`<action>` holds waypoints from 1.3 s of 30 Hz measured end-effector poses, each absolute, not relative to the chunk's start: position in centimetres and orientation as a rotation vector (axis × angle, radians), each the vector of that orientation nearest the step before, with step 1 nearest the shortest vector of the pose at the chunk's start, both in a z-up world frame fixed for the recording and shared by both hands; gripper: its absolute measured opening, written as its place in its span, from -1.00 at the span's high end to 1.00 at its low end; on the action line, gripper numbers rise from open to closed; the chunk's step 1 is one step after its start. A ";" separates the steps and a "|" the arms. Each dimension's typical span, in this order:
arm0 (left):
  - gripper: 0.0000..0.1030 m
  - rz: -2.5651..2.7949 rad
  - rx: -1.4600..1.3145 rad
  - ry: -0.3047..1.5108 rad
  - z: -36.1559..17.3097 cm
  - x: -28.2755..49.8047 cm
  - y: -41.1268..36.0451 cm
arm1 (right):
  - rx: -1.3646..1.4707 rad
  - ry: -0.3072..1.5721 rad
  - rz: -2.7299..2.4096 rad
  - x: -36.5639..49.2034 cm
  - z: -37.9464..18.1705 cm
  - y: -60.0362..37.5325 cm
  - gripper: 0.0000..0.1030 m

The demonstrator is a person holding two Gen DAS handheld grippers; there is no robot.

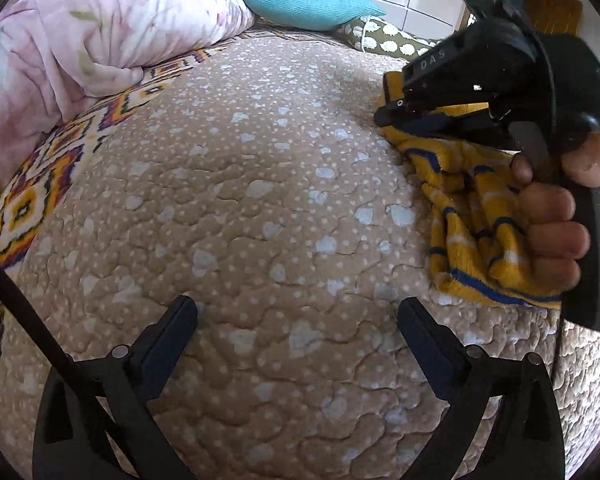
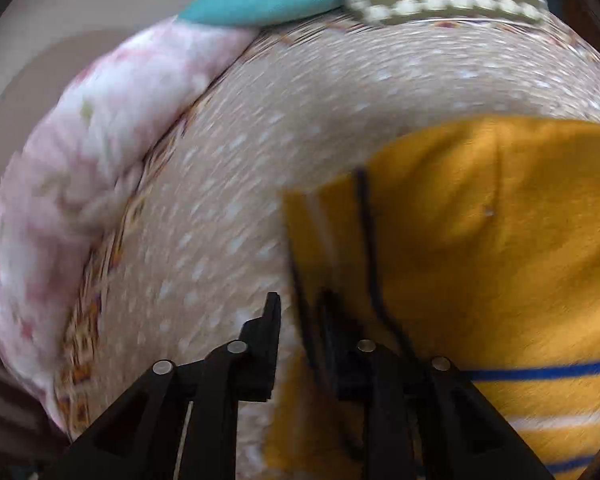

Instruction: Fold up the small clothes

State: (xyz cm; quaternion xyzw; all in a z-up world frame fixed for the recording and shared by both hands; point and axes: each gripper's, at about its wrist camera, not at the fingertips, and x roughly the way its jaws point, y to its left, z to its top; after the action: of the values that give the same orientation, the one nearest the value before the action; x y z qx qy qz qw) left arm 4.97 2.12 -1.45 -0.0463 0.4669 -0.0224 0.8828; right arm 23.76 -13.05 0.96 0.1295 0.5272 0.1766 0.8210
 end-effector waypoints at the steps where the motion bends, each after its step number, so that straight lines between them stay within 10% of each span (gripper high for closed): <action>1: -0.95 -0.048 -0.099 0.971 -1.4 5.0 2.2 | 0.277 1.114 0.377 23.5 1.5 -13.3 0.54; 29: -0.97 -0.046 -0.096 0.972 -1.4 5.0 2.0 | 0.259 1.036 0.307 5.4 1.7 -19.3 0.44; 39: -0.97 -0.032 -0.067 0.982 -1.5 4.9 1.8 | 0.052 0.824 0.281 11.2 11.2 -14.6 0.44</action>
State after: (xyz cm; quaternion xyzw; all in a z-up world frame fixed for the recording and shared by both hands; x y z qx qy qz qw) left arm 4.95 1.82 -1.50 -0.0323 0.4714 -0.0152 0.8812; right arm 11.16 -14.63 11.20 0.0252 0.3990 0.1361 0.9065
